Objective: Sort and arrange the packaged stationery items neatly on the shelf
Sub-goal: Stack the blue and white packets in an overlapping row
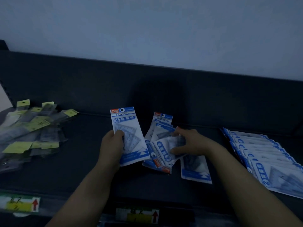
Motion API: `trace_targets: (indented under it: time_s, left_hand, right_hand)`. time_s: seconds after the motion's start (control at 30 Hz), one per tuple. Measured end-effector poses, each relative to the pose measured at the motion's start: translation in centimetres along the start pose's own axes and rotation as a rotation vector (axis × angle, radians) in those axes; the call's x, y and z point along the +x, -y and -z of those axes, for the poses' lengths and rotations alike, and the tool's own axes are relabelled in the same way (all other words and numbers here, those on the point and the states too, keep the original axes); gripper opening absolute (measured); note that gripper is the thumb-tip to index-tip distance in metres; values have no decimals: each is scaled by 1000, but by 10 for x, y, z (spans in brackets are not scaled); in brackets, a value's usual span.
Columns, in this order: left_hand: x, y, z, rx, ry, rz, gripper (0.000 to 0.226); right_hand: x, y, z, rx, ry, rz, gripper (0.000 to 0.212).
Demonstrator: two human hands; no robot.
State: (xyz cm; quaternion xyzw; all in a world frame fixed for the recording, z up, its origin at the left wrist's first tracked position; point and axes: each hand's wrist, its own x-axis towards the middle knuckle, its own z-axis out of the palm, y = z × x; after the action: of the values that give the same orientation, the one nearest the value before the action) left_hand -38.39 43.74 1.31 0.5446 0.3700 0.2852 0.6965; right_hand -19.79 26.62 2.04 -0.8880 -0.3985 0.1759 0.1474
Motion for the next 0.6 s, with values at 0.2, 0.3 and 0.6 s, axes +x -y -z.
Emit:
trace_targets:
  time_s: [0.2, 0.3, 0.6]
  left_hand:
    - [-4, 2, -3, 51, 11, -61, 16]
    - [-2, 9, -10, 107, 56, -109, 22]
    - [-20, 14, -37, 152, 319, -248, 13]
  right_hand:
    - [-16, 4, 5, 422, -279, -53, 24]
    - [-25, 16, 4, 790, -418, -117, 23]
    - [-29, 52, -18, 816, -342, -55, 22]
